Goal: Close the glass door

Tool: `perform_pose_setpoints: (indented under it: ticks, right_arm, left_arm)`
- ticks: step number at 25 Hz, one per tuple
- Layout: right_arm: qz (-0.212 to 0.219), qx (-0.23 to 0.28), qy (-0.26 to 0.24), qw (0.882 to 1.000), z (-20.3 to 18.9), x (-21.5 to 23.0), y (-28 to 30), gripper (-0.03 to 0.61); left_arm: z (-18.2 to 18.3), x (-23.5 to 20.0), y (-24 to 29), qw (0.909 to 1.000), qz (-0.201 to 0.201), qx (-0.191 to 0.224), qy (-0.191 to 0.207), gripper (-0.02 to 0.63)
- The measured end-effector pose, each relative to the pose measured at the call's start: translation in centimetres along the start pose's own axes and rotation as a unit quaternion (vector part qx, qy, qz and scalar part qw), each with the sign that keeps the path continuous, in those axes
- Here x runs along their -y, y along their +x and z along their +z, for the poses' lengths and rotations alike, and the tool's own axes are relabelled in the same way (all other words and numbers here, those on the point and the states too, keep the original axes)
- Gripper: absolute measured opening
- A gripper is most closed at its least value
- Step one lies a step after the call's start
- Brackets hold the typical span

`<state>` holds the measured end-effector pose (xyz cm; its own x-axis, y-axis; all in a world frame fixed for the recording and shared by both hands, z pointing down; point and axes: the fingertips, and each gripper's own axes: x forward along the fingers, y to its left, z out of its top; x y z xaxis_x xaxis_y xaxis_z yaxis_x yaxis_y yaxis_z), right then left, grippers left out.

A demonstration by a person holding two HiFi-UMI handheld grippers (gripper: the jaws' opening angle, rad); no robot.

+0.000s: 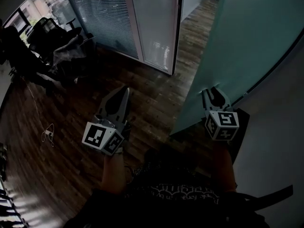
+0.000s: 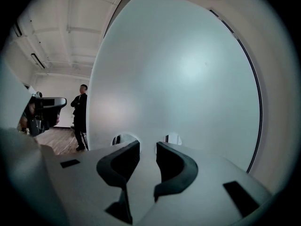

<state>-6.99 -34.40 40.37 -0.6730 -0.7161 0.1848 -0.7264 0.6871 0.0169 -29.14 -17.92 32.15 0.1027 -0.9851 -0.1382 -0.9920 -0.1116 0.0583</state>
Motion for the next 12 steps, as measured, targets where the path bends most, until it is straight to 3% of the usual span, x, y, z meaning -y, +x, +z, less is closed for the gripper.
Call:
perform_pose_setpoints:
  ticks: [12]
  right_arm:
    - [-0.055,0.009,0.013,0.998,1.9,0.0,6.4,0.112]
  left_arm:
    - [0.7,-9.2,5.1,0.9989,-0.047,-0.004,0.004,0.002]
